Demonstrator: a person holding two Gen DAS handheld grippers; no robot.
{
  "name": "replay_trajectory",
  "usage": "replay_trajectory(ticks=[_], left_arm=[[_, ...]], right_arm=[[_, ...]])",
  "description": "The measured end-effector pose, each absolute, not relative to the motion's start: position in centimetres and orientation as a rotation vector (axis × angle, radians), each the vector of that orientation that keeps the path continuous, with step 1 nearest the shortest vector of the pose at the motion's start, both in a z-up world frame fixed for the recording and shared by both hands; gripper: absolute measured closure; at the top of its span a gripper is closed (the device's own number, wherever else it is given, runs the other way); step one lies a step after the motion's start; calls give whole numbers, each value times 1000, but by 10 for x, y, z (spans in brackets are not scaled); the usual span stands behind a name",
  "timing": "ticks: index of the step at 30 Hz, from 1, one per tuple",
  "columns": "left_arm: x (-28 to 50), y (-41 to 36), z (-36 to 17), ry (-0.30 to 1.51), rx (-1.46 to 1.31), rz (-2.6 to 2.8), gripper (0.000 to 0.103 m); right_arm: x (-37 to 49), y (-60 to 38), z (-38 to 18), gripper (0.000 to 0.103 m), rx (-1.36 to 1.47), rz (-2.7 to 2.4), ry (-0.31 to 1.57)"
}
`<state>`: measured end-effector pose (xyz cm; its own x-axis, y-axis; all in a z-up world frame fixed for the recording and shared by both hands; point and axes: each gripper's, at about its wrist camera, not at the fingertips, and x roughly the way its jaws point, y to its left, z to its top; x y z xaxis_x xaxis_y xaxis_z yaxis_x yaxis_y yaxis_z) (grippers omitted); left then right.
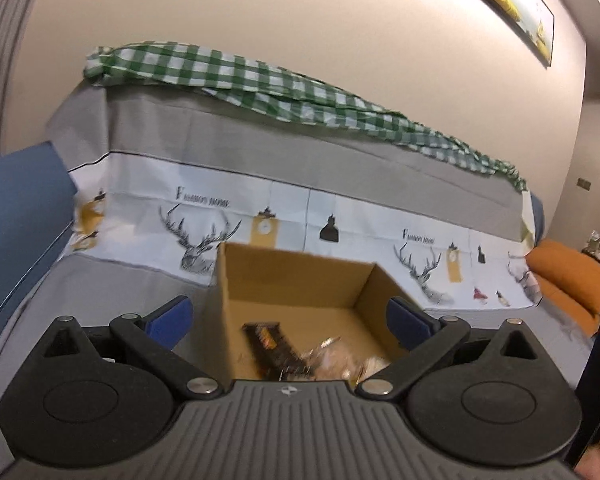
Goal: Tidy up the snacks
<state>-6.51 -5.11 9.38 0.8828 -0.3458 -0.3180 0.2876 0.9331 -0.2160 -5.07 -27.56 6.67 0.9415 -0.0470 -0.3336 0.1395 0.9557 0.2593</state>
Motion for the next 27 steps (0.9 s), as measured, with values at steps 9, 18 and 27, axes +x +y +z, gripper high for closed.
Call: replay_trajectory(ticks=[9,18,27], left_arm=[[-103,-46,62,426,-111,-289,0],[-107,-47,46,513,-66,-320,0],[-116,-60,41,520,-2,-304,0]], right_arm=[[-92,-274,89,1,166,-170,358],[-119,-279,83,1,132,-146,465],[-126,-264,79,1,52,-120,478]])
